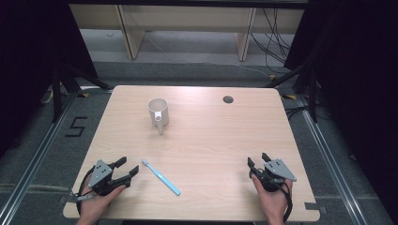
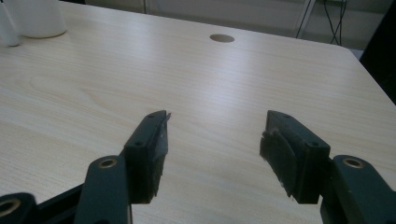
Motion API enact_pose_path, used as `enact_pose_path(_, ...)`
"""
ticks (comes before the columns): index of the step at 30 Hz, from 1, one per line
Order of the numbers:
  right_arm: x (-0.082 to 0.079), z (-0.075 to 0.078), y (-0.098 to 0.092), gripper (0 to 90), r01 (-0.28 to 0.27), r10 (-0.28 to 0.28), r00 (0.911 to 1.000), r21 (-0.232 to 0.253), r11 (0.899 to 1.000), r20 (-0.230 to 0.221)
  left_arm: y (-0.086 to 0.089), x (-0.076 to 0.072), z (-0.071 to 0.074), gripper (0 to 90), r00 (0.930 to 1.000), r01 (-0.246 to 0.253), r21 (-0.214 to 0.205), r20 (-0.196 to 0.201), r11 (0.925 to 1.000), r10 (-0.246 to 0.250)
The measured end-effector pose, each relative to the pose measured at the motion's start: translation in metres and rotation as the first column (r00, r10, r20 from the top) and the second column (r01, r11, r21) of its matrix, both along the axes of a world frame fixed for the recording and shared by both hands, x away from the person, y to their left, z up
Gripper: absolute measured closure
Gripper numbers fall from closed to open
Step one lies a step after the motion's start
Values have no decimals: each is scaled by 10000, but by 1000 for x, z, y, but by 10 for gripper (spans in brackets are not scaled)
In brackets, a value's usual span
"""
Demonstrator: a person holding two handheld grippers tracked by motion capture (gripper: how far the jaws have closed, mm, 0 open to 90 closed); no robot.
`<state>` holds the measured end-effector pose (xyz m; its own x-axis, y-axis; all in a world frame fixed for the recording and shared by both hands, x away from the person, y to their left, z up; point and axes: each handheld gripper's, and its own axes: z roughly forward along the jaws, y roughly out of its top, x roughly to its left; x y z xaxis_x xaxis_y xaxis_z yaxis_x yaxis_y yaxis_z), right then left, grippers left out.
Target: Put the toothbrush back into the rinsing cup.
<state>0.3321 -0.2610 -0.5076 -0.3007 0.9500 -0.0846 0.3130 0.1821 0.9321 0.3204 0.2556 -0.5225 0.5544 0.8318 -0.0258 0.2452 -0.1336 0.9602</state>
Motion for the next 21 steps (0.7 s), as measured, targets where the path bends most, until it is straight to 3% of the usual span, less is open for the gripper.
enact_pose_path(2,-1,1,1,412,106,-98,9997,331,9994,-245,-1,1,-1,359,9999,49,-62,116,10000,-49)
enact_pose_path(4,0,0,1,412,34,-28,9999,421,9991,-146,-1,0,0,357,10000,18,-10,46,10000,-18)
enact_pose_path(14,-2,3,6,411,15,-13,9997,99,9999,-260,-2,-2,0,351,9995,217,59,209,9997,-219)
enact_pose_path(16,-1,6,7,411,-157,157,9999,-86,9998,28,-1,0,-1,352,9994,284,-73,190,9996,-283)
enact_pose_path(17,-3,8,9,410,-178,179,9997,57,9998,-172,0,-1,0,352,9998,200,19,68,9998,-200)
enact_pose_path(18,-3,9,8,409,-123,124,9999,-221,9997,33,0,-1,0,352,9998,200,20,84,9998,-200)
enact_pose_path(21,-4,8,12,409,-198,198,9997,39,9998,-151,-1,-2,0,351,9996,265,74,84,9996,-266)
